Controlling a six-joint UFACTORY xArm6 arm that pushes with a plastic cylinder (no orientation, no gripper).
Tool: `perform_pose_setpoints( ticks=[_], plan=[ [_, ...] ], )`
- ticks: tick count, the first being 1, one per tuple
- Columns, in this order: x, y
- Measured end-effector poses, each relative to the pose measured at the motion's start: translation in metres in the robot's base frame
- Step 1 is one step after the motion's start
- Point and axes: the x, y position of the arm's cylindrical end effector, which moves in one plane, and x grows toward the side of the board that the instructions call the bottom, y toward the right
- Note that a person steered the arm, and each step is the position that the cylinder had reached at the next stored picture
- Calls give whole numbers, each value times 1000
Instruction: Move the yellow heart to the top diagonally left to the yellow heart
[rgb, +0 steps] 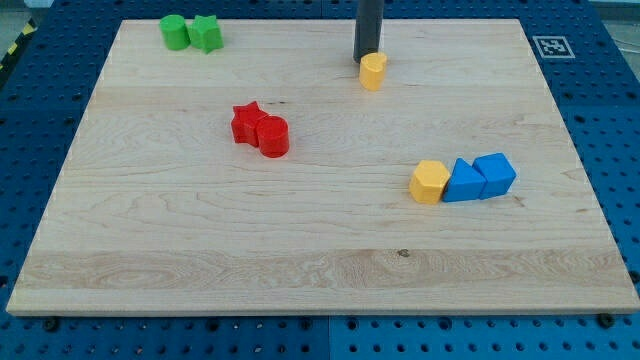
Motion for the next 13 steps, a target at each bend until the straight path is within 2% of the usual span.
perform_pose_setpoints(
  ticks=[4, 7, 9, 13],
  plan=[
    [32, 6],
    [43, 48],
    [67, 49],
    [71, 23]
  ],
)
